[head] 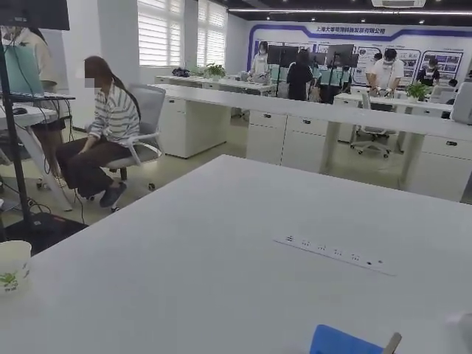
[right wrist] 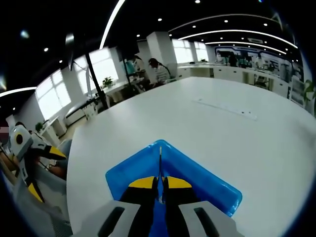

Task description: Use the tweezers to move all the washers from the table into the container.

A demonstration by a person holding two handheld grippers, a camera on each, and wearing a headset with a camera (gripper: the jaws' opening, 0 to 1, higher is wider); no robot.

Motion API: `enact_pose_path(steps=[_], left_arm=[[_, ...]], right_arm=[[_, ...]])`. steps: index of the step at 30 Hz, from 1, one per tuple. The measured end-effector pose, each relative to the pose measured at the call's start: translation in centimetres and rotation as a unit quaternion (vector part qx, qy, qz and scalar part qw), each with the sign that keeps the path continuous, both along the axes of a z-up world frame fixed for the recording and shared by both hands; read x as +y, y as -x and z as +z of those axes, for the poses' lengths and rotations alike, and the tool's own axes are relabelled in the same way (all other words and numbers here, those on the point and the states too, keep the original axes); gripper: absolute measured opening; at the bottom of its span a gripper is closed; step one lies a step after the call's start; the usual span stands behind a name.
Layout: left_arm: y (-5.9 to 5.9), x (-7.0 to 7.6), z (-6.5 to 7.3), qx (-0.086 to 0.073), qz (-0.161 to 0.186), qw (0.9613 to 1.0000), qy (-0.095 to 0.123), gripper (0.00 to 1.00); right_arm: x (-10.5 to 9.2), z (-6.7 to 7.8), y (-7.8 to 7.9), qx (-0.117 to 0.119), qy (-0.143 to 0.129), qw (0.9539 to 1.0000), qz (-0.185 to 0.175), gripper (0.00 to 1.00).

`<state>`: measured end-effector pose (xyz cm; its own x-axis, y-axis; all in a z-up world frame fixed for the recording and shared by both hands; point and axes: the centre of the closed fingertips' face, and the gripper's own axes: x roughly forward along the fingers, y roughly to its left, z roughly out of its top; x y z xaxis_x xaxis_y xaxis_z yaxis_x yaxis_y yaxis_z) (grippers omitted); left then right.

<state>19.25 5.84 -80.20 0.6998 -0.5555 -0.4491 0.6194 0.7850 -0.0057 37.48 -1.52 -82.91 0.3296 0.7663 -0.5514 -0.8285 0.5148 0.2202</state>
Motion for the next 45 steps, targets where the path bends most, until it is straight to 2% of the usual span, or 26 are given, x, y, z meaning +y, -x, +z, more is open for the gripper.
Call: enact_pose_path(steps=[12, 16, 19, 21, 24, 29, 38, 45], left_arm=[[-0.1, 0.1, -0.1, -0.001, 0.003, 1.0000, 0.000, 0.73], [-0.1, 0.1, -0.2, 0.000, 0.002, 1.0000, -0.002, 0.73], [-0.1, 0.0, 0.0, -0.002, 0.003, 1.0000, 0.002, 0.74], [-0.2, -0.2, 0.3, -0.009, 0.001, 0.9999, 0.010, 0.75], [0.0, 0.0, 0.2, -0.005, 0.003, 1.0000, 0.004, 0.74], [0.0, -0.2, 0.4, -0.008, 0.001, 0.9999, 0.010, 0.75], [0.0, -0.2, 0.5, -0.010, -0.001, 0.9999, 0.008, 0.75], [0.1, -0.4, 0.5, -0.009, -0.008, 0.9999, 0.009, 0.74]], right_arm=[[-0.3, -0.6, -0.3, -0.012, 0.016, 0.9998, 0.002, 0.03], [0.0, -0.7, 0.2, -0.011, 0.015, 0.9998, 0.013, 0.04], [0.0, -0.8, 0.1, -0.024, 0.024, 0.9991, 0.024, 0.04], [0.1, -0.8, 0.2, -0.031, 0.027, 0.9987, 0.031, 0.04], [0.2, -0.7, 0.5, -0.038, 0.035, 0.9979, 0.039, 0.04], [0.1, -0.7, 0.2, -0.035, 0.034, 0.9982, 0.034, 0.04], [0.2, 0.7, -0.1, -0.042, 0.017, 0.9986, 0.027, 0.04], [0.7, 2.5, 0.7, -0.055, -0.004, 0.9981, 0.028, 0.04]])
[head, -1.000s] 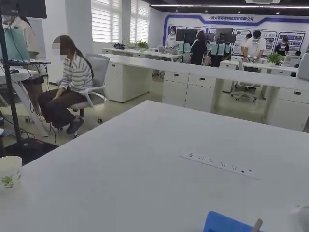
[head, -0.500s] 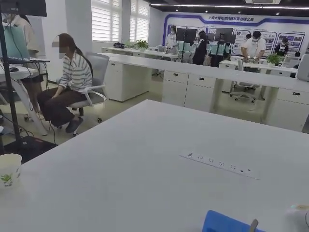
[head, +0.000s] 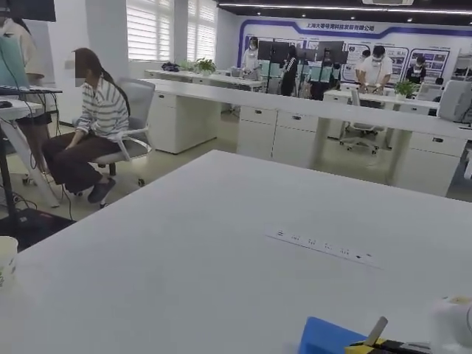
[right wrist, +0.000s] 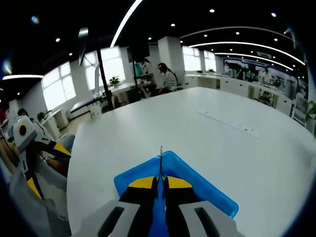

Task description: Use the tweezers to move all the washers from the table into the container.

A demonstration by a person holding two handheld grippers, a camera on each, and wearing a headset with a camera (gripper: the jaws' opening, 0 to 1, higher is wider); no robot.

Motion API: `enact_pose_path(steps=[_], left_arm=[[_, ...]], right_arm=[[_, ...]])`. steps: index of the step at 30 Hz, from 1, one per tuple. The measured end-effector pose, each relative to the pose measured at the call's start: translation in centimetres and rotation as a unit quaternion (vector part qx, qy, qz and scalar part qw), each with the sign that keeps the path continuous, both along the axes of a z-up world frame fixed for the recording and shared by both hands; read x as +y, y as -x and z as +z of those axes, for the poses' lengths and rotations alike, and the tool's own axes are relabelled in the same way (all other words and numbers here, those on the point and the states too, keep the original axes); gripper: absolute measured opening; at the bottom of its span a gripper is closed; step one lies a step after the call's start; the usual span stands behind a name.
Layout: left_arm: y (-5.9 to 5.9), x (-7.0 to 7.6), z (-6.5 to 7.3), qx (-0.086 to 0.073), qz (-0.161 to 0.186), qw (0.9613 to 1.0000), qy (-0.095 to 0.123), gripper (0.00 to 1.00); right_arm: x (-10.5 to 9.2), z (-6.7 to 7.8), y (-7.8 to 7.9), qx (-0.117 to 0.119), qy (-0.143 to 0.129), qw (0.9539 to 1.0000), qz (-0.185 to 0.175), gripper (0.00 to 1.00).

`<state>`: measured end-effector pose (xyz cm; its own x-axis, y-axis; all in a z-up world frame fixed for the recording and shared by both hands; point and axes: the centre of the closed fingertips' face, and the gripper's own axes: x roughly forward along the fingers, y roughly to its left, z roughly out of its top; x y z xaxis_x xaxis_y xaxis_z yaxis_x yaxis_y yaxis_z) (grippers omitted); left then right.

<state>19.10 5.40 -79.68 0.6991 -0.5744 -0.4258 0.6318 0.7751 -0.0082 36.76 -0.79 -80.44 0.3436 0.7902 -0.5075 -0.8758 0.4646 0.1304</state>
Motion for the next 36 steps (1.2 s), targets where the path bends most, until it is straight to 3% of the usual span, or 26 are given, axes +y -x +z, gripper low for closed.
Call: enact_pose_path(steps=[19, 28, 36], left_arm=[[0.0, -0.1, 0.0, 0.001, -0.004, 1.0000, -0.001, 0.74], [0.0, -0.1, -0.1, 0.002, -0.005, 1.0000, -0.001, 0.74], [0.1, -0.2, -0.1, 0.004, -0.007, 1.0000, -0.002, 0.73]], right_arm=[[1.2, 4.6, 4.7, -0.024, -0.045, 0.9980, 0.037, 0.04], [1.8, 4.0, 6.6, -0.015, -0.043, 0.9973, 0.058, 0.04], [2.1, 1.9, 8.1, 0.007, -0.033, 0.9969, 0.071, 0.04]])
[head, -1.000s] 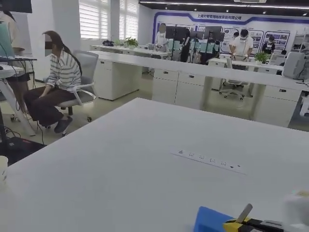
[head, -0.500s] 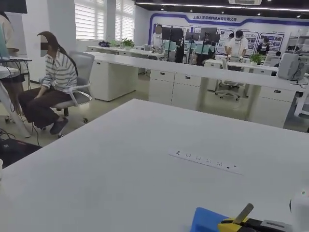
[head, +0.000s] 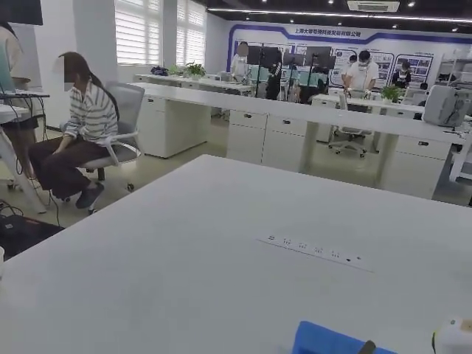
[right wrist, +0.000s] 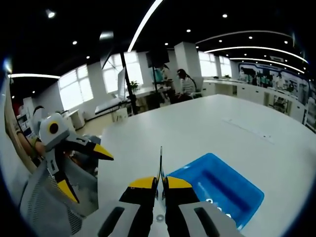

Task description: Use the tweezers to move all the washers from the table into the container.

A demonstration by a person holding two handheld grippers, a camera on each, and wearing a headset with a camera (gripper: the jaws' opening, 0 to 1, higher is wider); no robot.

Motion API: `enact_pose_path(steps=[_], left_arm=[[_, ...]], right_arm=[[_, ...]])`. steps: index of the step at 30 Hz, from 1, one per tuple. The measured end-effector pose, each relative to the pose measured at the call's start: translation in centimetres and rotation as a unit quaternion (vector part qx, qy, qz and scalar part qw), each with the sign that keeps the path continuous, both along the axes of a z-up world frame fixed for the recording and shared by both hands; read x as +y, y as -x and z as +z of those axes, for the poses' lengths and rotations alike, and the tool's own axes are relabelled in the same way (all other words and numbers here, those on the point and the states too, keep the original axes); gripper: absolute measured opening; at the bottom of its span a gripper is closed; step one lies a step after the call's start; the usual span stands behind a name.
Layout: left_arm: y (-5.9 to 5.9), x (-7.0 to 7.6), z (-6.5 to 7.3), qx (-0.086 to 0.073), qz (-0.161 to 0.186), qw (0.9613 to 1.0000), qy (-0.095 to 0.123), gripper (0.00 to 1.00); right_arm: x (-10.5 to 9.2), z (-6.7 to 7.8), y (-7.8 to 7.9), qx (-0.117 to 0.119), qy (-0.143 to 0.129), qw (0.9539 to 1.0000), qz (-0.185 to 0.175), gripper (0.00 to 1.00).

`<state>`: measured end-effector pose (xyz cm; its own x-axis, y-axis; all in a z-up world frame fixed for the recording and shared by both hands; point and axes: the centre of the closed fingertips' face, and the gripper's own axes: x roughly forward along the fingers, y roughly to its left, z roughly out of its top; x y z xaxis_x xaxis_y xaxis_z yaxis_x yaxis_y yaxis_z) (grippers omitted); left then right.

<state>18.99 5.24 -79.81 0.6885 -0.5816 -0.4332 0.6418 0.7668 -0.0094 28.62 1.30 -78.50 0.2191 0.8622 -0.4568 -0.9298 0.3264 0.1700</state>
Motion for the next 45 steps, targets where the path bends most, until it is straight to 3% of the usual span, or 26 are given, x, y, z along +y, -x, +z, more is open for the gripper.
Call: enact_pose_path(steps=[6, 16, 20, 35, 45], left_arm=[[0.0, 0.0, 0.0, 0.000, -0.001, 1.0000, -0.001, 0.73], [0.1, 0.0, 0.0, -0.002, 0.003, 1.0000, -0.002, 0.73], [0.1, 0.0, 0.0, -0.002, 0.003, 1.0000, -0.002, 0.73], [0.0, 0.1, 0.0, -0.001, 0.004, 1.0000, -0.002, 0.73], [0.0, 0.1, 0.0, 0.000, 0.004, 1.0000, -0.003, 0.73]], right_arm=[[-0.3, -2.6, 0.8, 0.037, 0.014, 0.9992, -0.003, 0.04], [-0.9, -4.9, 0.9, 0.054, 0.035, 0.9979, -0.008, 0.04], [-0.9, -5.1, 1.1, 0.059, 0.037, 0.9975, -0.006, 0.04], [-0.7, -5.3, 1.2, 0.045, 0.047, 0.9979, 0.008, 0.04], [-0.6, -5.3, 1.2, 0.014, 0.061, 0.9977, 0.024, 0.04]])
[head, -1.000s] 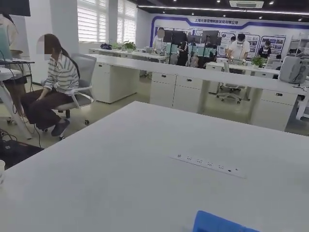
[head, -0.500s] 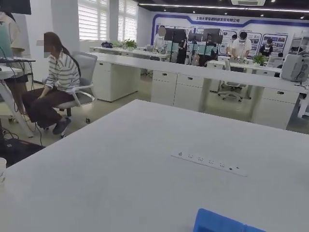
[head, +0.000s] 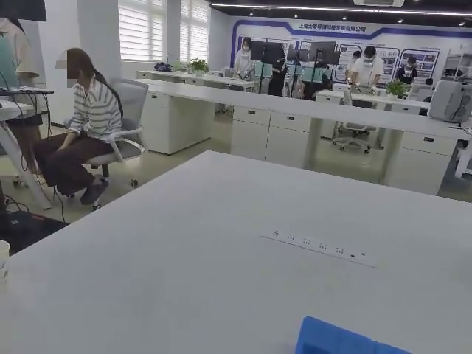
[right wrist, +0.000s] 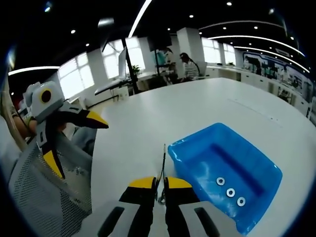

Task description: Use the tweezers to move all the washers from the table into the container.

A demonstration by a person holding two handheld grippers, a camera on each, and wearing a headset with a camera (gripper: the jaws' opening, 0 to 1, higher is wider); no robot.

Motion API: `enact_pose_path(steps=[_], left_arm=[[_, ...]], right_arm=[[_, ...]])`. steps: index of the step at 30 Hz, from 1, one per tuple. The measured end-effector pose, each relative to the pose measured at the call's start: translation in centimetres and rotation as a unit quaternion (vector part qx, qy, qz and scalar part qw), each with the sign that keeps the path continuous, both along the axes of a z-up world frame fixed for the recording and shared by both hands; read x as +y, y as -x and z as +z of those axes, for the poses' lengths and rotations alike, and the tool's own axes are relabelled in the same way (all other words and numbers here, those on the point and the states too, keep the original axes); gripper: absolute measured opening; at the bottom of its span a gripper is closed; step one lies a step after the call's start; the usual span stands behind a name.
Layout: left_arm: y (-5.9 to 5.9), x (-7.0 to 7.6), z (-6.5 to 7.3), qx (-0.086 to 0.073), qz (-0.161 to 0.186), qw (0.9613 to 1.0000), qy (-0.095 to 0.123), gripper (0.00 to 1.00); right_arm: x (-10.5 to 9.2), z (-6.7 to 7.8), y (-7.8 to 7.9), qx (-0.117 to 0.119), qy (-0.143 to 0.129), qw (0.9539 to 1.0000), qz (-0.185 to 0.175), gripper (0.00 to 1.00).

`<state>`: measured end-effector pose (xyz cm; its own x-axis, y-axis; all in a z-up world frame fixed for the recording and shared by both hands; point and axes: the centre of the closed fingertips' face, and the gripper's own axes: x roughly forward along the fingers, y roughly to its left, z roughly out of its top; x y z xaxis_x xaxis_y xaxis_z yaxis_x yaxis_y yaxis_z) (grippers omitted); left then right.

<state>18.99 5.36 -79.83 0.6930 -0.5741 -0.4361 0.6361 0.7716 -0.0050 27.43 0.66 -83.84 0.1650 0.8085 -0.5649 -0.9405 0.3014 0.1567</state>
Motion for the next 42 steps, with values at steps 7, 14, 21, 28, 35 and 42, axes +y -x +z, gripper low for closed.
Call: enact_pose_path(steps=[7, 14, 21, 28, 35, 42], left_arm=[[0.0, 0.0, 0.0, 0.000, 0.000, 1.0000, -0.001, 0.73], [-0.1, 0.0, 0.0, 0.000, 0.000, 1.0000, 0.000, 0.73], [-0.1, 0.1, 0.0, 0.001, 0.000, 1.0000, 0.001, 0.73], [0.0, -0.1, -0.2, 0.006, -0.004, 1.0000, 0.001, 0.73], [0.1, -0.1, -0.5, 0.015, -0.005, 0.9999, -0.001, 0.73], [0.1, 0.0, -0.6, 0.019, -0.002, 0.9998, -0.004, 0.73]], right_arm=[[0.0, 0.1, 0.1, -0.005, 0.000, 1.0000, 0.002, 0.04], [-0.1, -0.1, -0.2, -0.003, -0.003, 1.0000, -0.008, 0.04], [0.1, -0.2, 0.4, -0.014, -0.003, 0.9999, 0.006, 0.04], [0.4, -0.3, 1.0, -0.061, 0.014, 0.9975, 0.032, 0.03], [0.4, -0.3, 0.4, -0.052, 0.018, 0.9984, 0.010, 0.03], [-1.1, 0.8, 0.1, -0.015, -0.029, 0.9970, -0.070, 0.03]])
